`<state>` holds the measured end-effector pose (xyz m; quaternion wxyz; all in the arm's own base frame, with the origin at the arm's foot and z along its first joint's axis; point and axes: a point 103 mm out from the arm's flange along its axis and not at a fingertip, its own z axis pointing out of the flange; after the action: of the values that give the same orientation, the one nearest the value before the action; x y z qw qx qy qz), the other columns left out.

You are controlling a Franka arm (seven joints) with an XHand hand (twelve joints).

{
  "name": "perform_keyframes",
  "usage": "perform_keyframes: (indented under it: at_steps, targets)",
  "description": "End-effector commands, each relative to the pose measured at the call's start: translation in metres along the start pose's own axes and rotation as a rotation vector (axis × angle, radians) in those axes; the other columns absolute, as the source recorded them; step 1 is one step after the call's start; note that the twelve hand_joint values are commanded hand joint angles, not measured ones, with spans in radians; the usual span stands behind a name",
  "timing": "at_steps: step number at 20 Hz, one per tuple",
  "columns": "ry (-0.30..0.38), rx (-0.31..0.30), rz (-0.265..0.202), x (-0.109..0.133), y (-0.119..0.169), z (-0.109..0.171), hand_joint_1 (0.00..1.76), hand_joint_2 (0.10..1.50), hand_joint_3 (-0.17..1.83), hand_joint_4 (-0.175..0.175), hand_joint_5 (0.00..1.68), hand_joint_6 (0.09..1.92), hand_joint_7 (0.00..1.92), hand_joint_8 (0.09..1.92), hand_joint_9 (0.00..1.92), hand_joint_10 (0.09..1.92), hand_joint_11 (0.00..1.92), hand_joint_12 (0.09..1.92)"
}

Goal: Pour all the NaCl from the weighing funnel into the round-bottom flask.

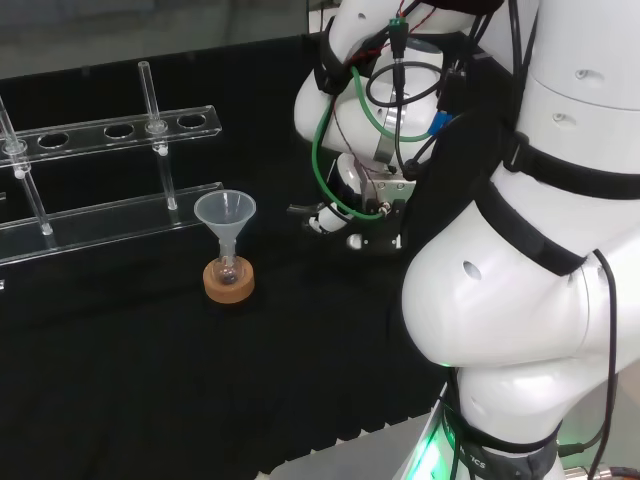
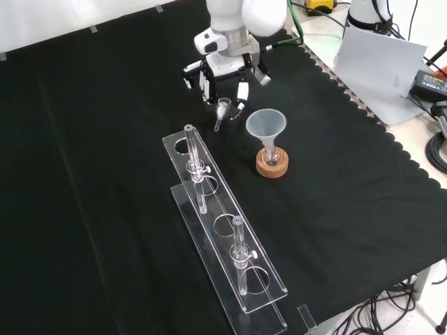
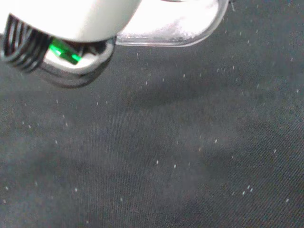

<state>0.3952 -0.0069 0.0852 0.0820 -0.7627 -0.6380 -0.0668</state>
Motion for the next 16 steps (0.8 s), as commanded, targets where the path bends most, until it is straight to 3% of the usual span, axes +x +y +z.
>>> perform_keyframes:
  at_steps: [1,10,16]
  targets:
    - [0.026,-0.011,-0.01,-0.006,-0.009,-0.023,1.17,0.53,0.72,0.175,1.6,0.09,1.7,0.09,1.31,0.18,0.14,1.54]
    - [0.036,-0.039,-0.02,0.003,-0.016,-0.047,1.17,0.53,0.73,0.175,1.6,0.09,1.7,0.09,1.31,0.17,0.14,1.54]
    - [0.033,-0.049,-0.077,0.012,-0.019,-0.072,1.17,0.52,0.73,0.175,1.61,0.09,1.7,0.09,1.31,0.17,0.14,1.54]
